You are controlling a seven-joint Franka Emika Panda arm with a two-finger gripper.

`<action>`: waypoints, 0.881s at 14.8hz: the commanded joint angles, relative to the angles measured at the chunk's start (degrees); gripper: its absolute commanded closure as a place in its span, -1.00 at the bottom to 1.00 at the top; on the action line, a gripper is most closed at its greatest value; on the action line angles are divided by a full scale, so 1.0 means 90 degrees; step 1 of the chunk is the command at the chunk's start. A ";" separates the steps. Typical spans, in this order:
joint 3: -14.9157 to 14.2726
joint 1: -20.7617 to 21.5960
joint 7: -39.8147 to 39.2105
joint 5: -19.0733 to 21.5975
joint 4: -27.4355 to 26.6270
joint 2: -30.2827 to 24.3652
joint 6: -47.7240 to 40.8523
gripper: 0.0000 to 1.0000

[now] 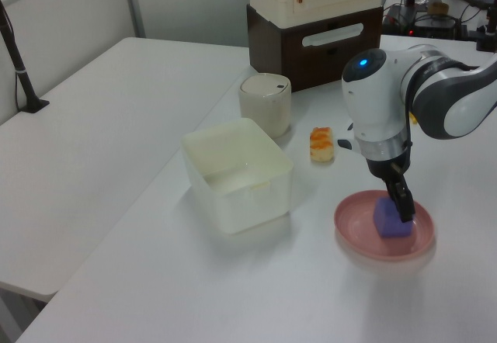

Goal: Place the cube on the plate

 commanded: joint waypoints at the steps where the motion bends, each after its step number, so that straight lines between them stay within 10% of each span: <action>1: -0.0129 -0.0018 0.0009 -0.0090 0.0190 -0.0163 -0.0173 -1.00; 13: -0.0188 -0.3034 -0.0187 -0.0071 0.2261 -0.0816 -0.1288 -1.00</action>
